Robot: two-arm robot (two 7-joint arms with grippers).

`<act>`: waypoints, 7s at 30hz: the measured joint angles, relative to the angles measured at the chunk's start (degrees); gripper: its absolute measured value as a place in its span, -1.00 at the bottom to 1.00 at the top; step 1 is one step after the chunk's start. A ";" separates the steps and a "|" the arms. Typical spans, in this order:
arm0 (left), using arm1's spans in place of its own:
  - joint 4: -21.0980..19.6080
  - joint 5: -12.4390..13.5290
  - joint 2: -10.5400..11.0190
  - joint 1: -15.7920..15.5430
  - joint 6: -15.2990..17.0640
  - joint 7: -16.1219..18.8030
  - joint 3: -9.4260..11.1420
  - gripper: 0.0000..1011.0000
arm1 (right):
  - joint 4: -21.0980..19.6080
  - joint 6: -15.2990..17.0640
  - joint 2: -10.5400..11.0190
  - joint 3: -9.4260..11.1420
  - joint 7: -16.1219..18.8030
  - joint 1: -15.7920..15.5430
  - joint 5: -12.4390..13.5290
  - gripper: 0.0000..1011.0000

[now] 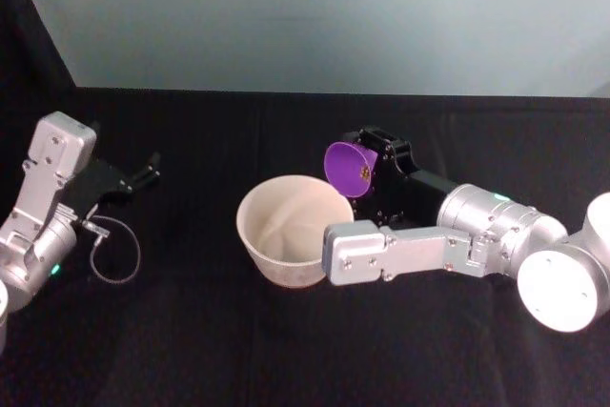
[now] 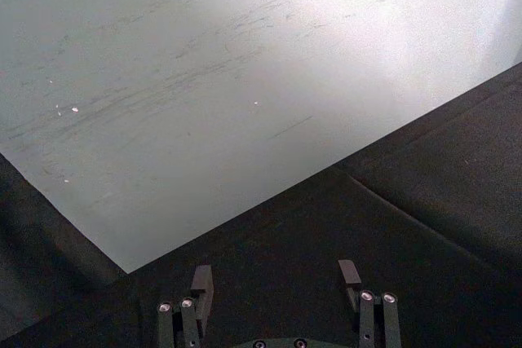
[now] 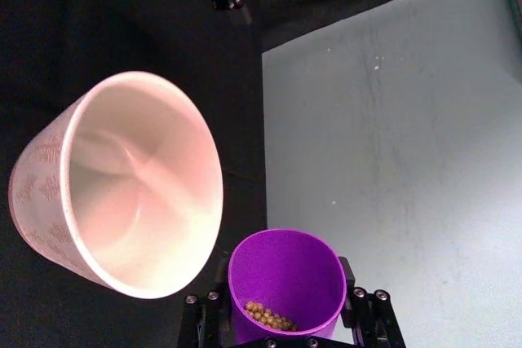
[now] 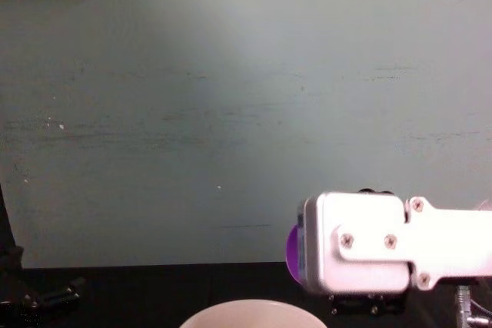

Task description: Pick up the cup and pour the mung beans from the cup into the bowl.

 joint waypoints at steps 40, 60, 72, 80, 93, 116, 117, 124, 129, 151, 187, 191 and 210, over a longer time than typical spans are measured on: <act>0.00 0.00 0.00 0.00 0.00 0.00 0.00 0.98 | 3.63 0.79 -3.99 -6.92 -0.32 3.85 -27.19 0.45; 0.00 0.00 0.00 0.00 0.00 0.00 0.00 0.98 | 3.08 -0.09 -3.04 -8.59 -1.92 4.03 -37.55 0.45; 0.00 0.00 0.00 0.00 0.00 0.00 0.00 0.98 | 3.44 0.43 -2.05 -11.70 -2.82 5.04 -45.33 0.45; 0.00 0.00 0.00 0.00 0.00 0.00 0.00 0.98 | 3.61 0.96 -1.46 -13.55 -2.72 5.88 -49.68 0.45; 0.00 0.00 0.00 0.00 0.00 0.00 0.00 0.98 | 0.07 0.95 -1.10 -7.11 -3.71 2.69 -37.41 0.45; 0.00 0.00 0.00 0.00 0.00 0.00 0.00 0.98 | 0.04 -17.13 -4.52 21.77 2.44 -14.02 31.20 0.45; 0.00 0.00 0.00 0.00 0.00 0.00 0.00 0.98 | 0.56 -17.67 -4.64 22.10 3.33 -14.15 33.28 0.45; 0.00 0.00 0.00 0.00 0.00 0.00 0.00 0.98 | 5.17 -17.14 -5.63 23.92 7.98 -14.80 45.25 0.45; 0.00 0.00 0.00 0.00 0.00 0.00 0.00 0.98 | 9.41 -14.39 -6.27 24.65 9.61 -14.63 51.27 0.45; 0.00 0.00 0.00 0.00 0.00 0.00 0.00 0.98 | 12.30 -11.92 -6.61 24.00 10.62 -13.57 56.51 0.45; 0.00 0.00 0.00 0.00 0.00 0.00 0.00 0.98 | 22.75 -21.83 -8.20 21.69 11.66 -13.75 56.47 0.45; 0.00 0.00 0.00 0.00 0.00 0.00 0.00 0.98 | 24.17 -22.86 -8.67 21.60 12.38 -13.72 56.68 0.45; 0.00 0.00 0.00 0.00 0.00 0.00 0.00 0.98 | 26.59 -23.67 -9.29 21.51 14.11 -13.51 58.06 0.45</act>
